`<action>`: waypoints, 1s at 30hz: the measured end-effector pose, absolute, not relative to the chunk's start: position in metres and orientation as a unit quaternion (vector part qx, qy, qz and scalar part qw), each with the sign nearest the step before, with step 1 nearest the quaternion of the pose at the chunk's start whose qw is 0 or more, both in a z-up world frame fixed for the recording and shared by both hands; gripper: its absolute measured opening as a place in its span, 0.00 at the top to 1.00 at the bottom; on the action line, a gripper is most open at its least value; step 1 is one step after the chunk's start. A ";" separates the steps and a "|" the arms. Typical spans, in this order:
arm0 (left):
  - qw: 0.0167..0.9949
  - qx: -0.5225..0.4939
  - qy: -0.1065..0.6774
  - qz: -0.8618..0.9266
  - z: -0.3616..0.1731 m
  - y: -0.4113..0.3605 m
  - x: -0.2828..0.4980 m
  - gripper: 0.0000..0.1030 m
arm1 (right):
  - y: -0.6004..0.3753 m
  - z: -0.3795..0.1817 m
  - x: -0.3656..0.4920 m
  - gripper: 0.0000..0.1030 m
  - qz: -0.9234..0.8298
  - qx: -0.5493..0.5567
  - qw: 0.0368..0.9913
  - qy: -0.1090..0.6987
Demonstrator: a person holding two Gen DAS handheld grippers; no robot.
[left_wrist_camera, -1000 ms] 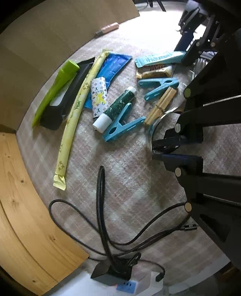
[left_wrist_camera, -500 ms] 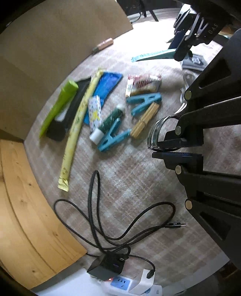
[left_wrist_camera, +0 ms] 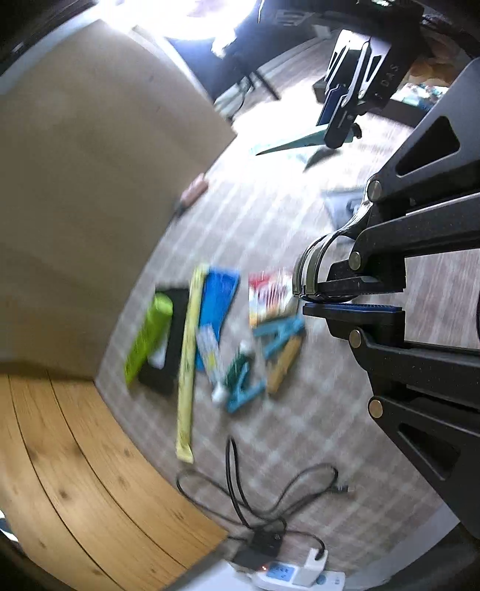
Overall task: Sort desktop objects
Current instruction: 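Carry the metal clip and light blue tube over the black tray with both tools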
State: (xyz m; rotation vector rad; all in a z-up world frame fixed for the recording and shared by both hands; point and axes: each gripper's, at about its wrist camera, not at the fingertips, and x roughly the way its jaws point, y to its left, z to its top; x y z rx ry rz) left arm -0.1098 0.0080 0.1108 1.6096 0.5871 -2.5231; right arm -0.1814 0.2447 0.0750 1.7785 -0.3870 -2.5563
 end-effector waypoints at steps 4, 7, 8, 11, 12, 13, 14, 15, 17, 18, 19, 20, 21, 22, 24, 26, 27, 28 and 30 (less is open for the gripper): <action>-0.001 0.528 0.177 -0.831 0.119 0.049 -0.114 0.97 | 0.282 0.088 -0.149 0.74 -0.818 0.555 -0.033 -0.150; -0.036 0.530 0.160 -0.832 0.127 0.084 -0.114 0.97 | 0.311 0.095 -0.121 0.74 -0.819 0.545 -0.064 -0.169; -0.047 0.532 0.155 -0.831 0.128 0.095 -0.115 0.97 | 0.324 0.098 -0.109 0.74 -0.818 0.541 -0.077 -0.177; -0.087 0.537 0.135 -0.828 0.133 0.135 -0.114 0.97 | 0.354 0.103 -0.075 0.74 -0.816 0.534 -0.106 -0.192; -0.097 0.538 0.131 -0.827 0.134 0.144 -0.114 0.97 | 0.365 0.104 -0.063 0.74 -0.815 0.532 -0.117 -0.197; -0.110 0.540 0.126 -0.825 0.134 0.157 -0.113 0.97 | 0.378 0.105 -0.048 0.74 -0.813 0.530 -0.131 -0.204; -0.121 0.542 0.121 -0.823 0.135 0.168 -0.113 0.97 | 0.389 0.106 -0.037 0.74 -0.811 0.528 -0.143 -0.209; -0.132 0.543 0.116 -0.821 0.136 0.180 -0.111 0.97 | 0.401 0.107 -0.025 0.74 -0.808 0.525 -0.156 -0.216; -0.158 0.546 0.102 -0.816 0.138 0.207 -0.107 0.97 | 0.425 0.107 0.002 0.74 -0.801 0.521 -0.183 -0.232; -0.174 0.547 0.092 -0.813 0.139 0.224 -0.103 0.97 | 0.438 0.107 0.016 0.74 -0.797 0.518 -0.198 -0.240; -0.184 0.549 0.086 -0.811 0.139 0.235 -0.101 0.97 | 0.446 0.107 0.025 0.74 -0.794 0.516 -0.209 -0.244; -0.198 0.551 0.078 -0.807 0.139 0.249 -0.098 0.97 | 0.452 0.108 0.034 0.74 -0.792 0.514 -0.220 -0.246; -0.209 0.555 0.071 -0.802 0.138 0.262 -0.094 0.97 | 0.462 0.107 0.048 0.74 -0.788 0.511 -0.234 -0.251; -0.218 0.557 0.066 -0.799 0.137 0.272 -0.092 0.97 | 0.469 0.107 0.058 0.74 -0.785 0.508 -0.244 -0.257; -0.241 0.562 0.048 -0.790 0.135 0.298 -0.084 0.97 | 0.483 0.105 0.079 0.74 -0.779 0.503 -0.262 -0.269; -0.258 0.564 0.034 -0.784 0.135 0.318 -0.077 0.97 | 0.493 0.104 0.093 0.74 -0.773 0.499 -0.277 -0.277; -0.266 0.565 0.028 -0.781 0.135 0.326 -0.074 0.97 | 0.499 0.102 0.101 0.74 -0.770 0.498 -0.285 -0.281; -0.274 0.566 0.021 -0.777 0.135 0.337 -0.070 0.97 | 0.502 0.102 0.107 0.74 -0.768 0.496 -0.290 -0.283; -0.286 0.566 0.008 -0.773 0.135 0.352 -0.065 0.97 | 0.509 0.101 0.119 0.74 -0.764 0.491 -0.301 -0.291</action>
